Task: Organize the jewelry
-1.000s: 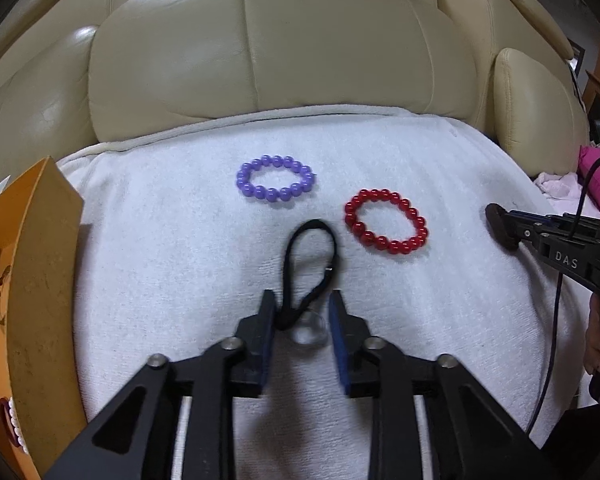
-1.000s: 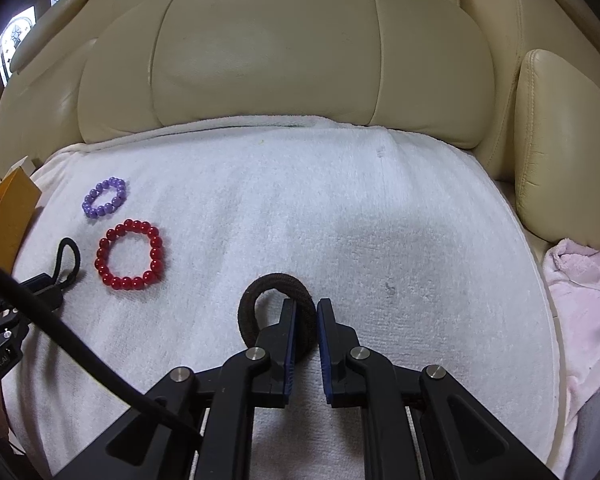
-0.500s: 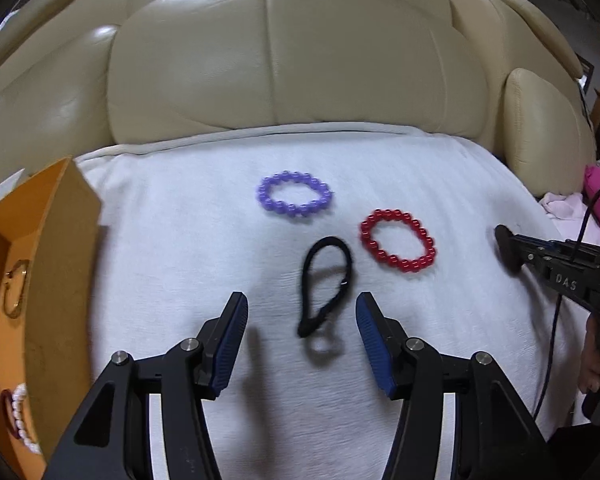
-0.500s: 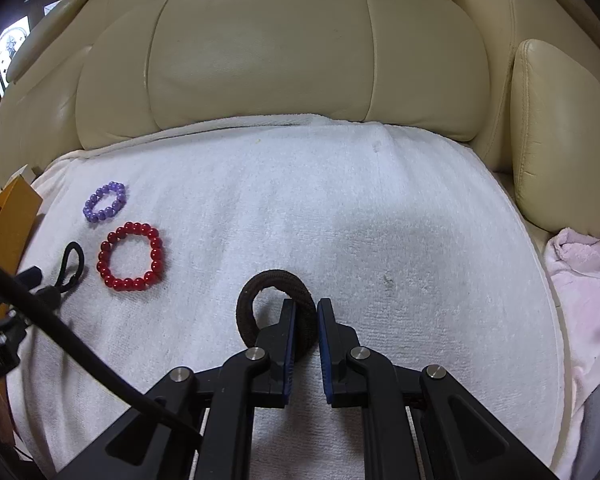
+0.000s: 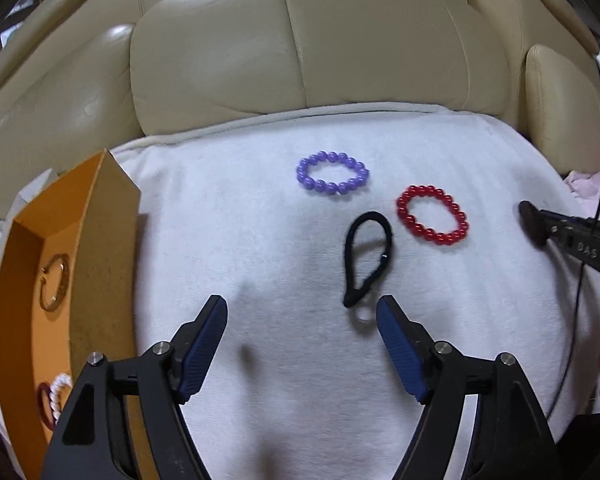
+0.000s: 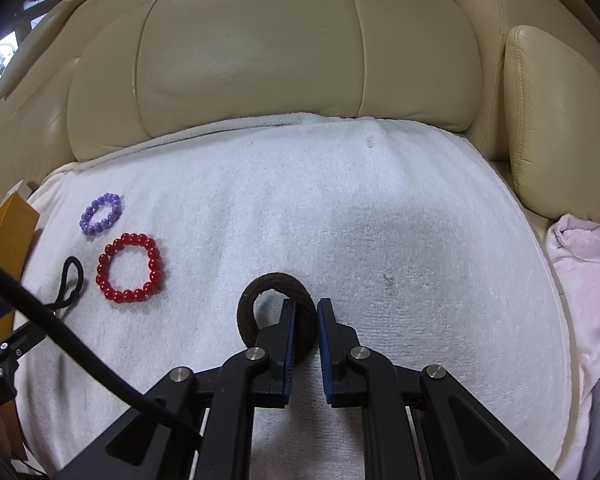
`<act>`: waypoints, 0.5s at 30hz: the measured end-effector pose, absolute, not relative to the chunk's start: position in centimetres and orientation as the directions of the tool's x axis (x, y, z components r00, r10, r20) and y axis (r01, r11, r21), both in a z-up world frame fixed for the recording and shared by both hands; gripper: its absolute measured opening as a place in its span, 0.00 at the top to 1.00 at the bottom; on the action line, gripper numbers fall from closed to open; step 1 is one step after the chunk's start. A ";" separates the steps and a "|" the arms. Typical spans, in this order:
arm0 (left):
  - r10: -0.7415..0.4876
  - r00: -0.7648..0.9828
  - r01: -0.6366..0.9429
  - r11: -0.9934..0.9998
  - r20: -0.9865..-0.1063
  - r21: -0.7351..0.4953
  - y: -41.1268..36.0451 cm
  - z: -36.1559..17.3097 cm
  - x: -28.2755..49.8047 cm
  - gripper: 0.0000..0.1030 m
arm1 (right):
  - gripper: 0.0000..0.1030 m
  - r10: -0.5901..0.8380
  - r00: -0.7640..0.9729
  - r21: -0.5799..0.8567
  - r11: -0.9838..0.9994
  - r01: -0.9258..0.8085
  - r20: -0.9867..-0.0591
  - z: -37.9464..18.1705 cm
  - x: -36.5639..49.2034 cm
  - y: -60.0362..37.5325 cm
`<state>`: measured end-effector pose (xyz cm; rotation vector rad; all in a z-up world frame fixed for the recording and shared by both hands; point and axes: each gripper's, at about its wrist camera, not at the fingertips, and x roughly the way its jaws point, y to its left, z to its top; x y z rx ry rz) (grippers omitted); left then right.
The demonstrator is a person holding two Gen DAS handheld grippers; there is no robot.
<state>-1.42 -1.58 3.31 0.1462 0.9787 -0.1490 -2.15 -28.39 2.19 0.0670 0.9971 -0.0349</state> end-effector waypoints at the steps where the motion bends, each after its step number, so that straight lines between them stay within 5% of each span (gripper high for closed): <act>1: -0.065 0.552 0.195 0.979 -0.832 0.053 -1.5 3.3 -1.3 0.25 | 0.87 0.001 0.543 0.040 0.997 0.060 -0.839 2.1 -2.1 -28.3; 12: -0.074 0.581 0.275 0.955 -0.810 0.109 -3.7 2.8 -0.6 0.27 | 0.87 0.022 0.550 0.058 0.997 0.049 -0.835 2.0 -2.1 -29.1; 15: -0.095 0.570 0.275 0.958 -0.816 0.080 -3.4 2.5 -0.2 0.53 | 0.88 0.023 0.556 0.055 0.998 0.041 -0.831 2.1 -2.4 -29.2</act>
